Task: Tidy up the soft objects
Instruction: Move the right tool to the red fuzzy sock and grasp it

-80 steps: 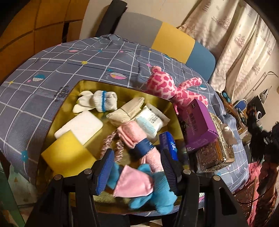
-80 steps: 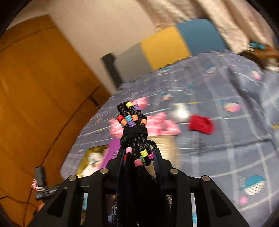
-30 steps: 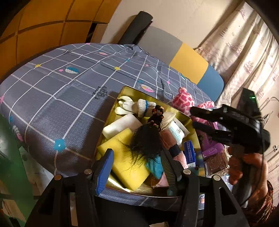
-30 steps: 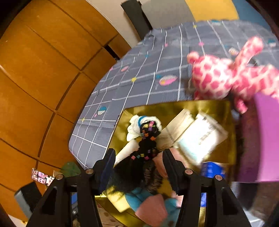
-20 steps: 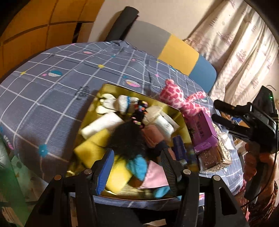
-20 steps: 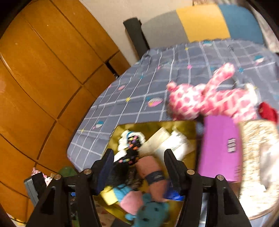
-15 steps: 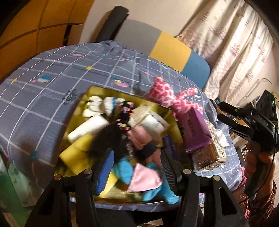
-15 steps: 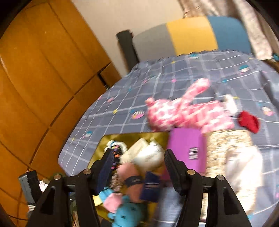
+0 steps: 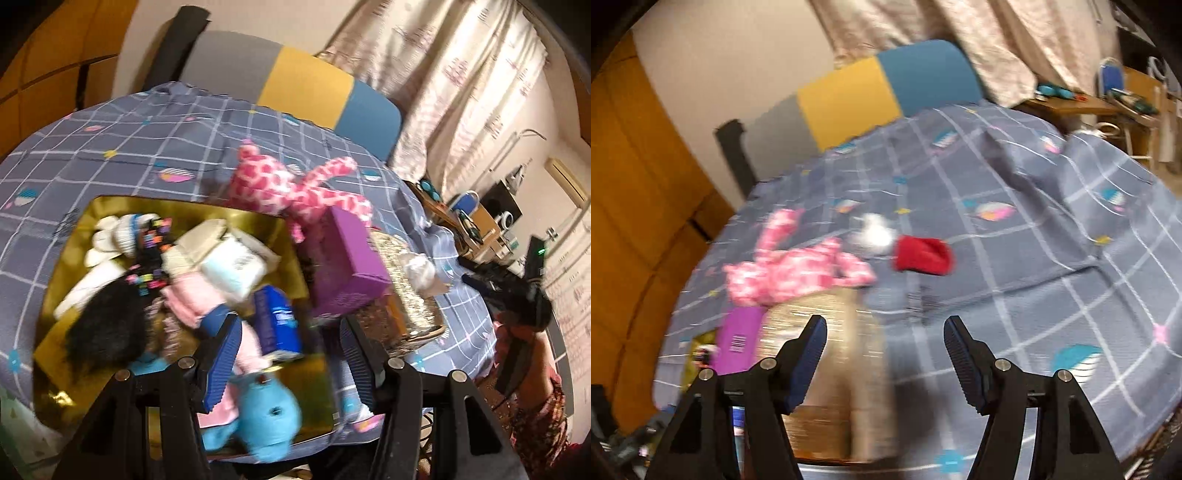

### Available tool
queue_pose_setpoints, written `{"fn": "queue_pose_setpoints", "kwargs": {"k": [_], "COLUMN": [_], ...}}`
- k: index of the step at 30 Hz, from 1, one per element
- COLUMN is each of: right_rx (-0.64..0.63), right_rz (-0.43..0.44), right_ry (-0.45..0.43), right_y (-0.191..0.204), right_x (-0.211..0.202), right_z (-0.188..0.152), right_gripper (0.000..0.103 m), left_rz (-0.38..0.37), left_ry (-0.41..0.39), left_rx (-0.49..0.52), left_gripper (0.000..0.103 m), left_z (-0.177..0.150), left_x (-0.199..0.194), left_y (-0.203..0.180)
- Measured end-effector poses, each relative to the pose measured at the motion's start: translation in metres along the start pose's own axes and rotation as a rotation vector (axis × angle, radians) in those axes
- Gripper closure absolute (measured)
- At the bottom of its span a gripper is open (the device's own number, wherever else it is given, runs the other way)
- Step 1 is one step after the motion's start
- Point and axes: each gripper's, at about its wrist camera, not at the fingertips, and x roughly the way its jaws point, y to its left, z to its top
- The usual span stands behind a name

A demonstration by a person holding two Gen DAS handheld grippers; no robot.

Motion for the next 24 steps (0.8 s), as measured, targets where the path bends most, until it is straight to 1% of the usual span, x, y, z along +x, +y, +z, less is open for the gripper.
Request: {"fn": "queue_pose_setpoints", "kwargs": {"k": [3,6,10,11,13,15,18,21,24], "right_rx": [0.022,0.040,0.034,0.031,0.005,-0.025,-0.048,-0.029,-0.007], "right_rz": [-0.044,-0.063,-0.072,-0.064,-0.043,-0.033,-0.011,-0.002,-0.003], "right_ry": [0.030,0.065,0.136,0.147,0.156,0.139,0.109,0.151,0.180], "right_y": [-0.030,-0.054,-0.071,-0.071,-0.068,-0.059,-0.046,-0.039,-0.036], "right_x": [0.013,0.027,0.061,0.069,0.086,0.100,0.125,0.160,0.187], "right_z": [-0.003,-0.011,-0.012,-0.009,0.002,0.017,0.041,0.060,0.068], "right_gripper": [0.036,0.035,0.035,0.035,0.031,0.019,0.019,0.019,0.019], "left_rz": [-0.020,-0.032,-0.037,-0.038,-0.039,-0.033,-0.012,0.004,0.015], "left_ry": [0.013,0.028,0.040,0.045,0.051,0.057,0.061,0.063,0.057], "left_rx": [0.022,0.045,0.082,0.087,0.093,0.098,0.113,0.125,0.131], "left_gripper": [0.047,0.047,0.047,0.047,0.047,0.047,0.047,0.047,0.047], "left_z": [0.004,0.007,0.010,0.012,0.015,0.019,0.023,0.028,0.033], "left_x": [0.010,0.020,0.031,0.034,0.039,0.043,0.047,0.050,0.051], "left_y": [-0.018,-0.036,-0.058,-0.063,-0.070,-0.076,-0.084,-0.089,-0.094]}}
